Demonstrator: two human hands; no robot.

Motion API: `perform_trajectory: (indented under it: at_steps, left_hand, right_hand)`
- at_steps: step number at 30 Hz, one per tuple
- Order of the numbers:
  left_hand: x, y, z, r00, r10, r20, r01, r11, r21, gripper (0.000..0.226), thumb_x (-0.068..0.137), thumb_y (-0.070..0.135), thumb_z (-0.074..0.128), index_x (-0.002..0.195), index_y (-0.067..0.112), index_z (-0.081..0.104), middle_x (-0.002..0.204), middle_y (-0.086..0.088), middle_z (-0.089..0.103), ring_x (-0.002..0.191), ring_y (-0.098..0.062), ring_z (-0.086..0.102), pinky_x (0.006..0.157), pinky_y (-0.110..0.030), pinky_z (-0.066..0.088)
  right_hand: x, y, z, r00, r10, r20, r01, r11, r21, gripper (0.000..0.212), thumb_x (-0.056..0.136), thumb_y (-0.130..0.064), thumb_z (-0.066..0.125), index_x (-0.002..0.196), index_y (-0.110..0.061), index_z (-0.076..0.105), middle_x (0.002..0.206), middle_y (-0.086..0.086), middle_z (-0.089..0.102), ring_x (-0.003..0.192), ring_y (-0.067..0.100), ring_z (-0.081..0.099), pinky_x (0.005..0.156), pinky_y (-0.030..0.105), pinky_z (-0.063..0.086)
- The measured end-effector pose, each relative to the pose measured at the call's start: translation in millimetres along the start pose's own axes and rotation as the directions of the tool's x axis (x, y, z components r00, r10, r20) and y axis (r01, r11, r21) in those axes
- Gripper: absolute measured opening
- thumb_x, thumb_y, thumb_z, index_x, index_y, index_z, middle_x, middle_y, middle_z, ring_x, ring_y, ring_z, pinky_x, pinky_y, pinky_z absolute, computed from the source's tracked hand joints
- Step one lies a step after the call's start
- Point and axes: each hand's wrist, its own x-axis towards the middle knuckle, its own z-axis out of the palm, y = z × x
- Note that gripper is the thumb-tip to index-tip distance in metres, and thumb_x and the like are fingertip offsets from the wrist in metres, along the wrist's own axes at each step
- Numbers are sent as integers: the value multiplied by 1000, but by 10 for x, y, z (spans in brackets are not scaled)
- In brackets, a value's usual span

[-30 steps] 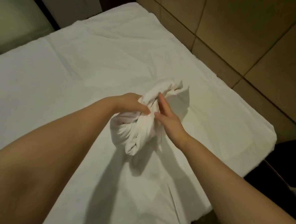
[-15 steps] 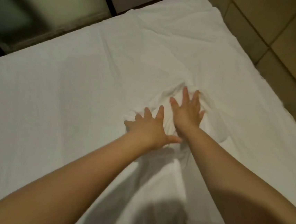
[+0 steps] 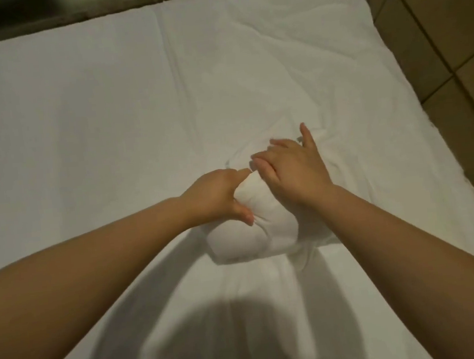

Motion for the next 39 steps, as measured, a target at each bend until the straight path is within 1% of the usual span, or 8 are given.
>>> perform_trajectory:
  at_steps: [4,11,15,18,23,29,35,39]
  left_hand:
    - [196,58,-110,987,137,86,-144,986,83,60,60,51,79,109,29,52,98,4,59,94,-17,54,79,-36,45]
    - [673,-132,-181,977,-19,211,-31,972,232,129,51,67,77,146,43,-8,158,0,-10,144,-28,3,113,-49,20]
    - [1050,-303,-198,919,-37,392,-9,993,116,125,59,63,76,147,39,-11,158,-1,11,141,-23,21,112,-36,23]
    - [1279,-482,-74,887,-21,460,6,999,32,122,61,60,77,147,40,-8,150,-1,26,135,-22,31,107,-29,26]
    - [1608,-605,21,860,53,508,-44,999,-30,116,49,75,71,143,50,8,129,3,40,119,-20,44,105,-35,36]
    - [1376,-487,27,879,159,449,-177,984,-1,104,60,65,74,145,39,19,130,2,35,122,-21,38,103,-29,31]
    - [1230,-384,-37,892,244,379,-275,961,28,104,69,54,74,145,48,4,149,-1,22,133,-21,28,106,-29,24]
    - [939,-326,0,944,199,265,-220,974,54,105,62,57,77,143,42,13,144,9,34,123,-15,41,101,-31,32]
  right_hand:
    - [-159,65,-55,976,202,-83,-206,977,-48,48,88,-39,11,63,-18,47,58,-1,48,59,23,46,79,38,36]
    - [40,164,175,930,345,-126,-361,921,-144,40,94,-32,23,66,-17,48,64,5,60,61,22,39,74,37,30]
    - [266,370,431,907,361,-216,-380,923,-52,47,90,-33,21,69,-13,59,63,5,61,63,22,41,76,37,30]
    - [378,525,665,923,370,-107,-366,929,58,42,91,-35,26,99,-18,64,94,-1,65,93,19,56,99,36,27]
    - [585,746,803,941,268,204,-299,944,139,44,100,-40,24,138,-28,43,148,-5,37,141,13,22,116,45,3]
    - [779,833,583,873,82,480,-175,973,152,48,97,-52,25,130,-28,50,132,2,53,125,16,43,114,38,14]
    - [996,758,398,548,224,806,-633,741,225,62,90,-68,32,117,-22,63,118,0,63,109,19,58,100,33,39]
    - [834,711,369,520,255,815,-665,720,198,59,88,-67,36,128,-28,55,131,-1,55,115,19,53,104,31,35]
